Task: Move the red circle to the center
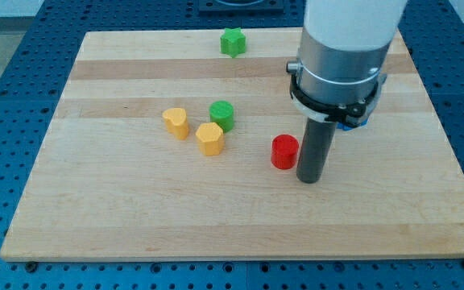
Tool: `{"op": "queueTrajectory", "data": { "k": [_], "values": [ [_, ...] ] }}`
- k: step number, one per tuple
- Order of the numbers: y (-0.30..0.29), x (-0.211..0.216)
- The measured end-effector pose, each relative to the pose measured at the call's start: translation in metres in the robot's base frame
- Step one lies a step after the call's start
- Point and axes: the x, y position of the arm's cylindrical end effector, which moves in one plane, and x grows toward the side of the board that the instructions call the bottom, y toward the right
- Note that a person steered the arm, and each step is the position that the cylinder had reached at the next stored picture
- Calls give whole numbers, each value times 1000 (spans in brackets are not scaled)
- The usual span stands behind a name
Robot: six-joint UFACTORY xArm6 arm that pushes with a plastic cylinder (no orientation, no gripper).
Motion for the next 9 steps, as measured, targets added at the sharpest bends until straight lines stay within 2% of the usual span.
{"op": "queueTrajectory", "data": {
  "k": [9],
  "values": [
    [-56, -34]
  ]
}}
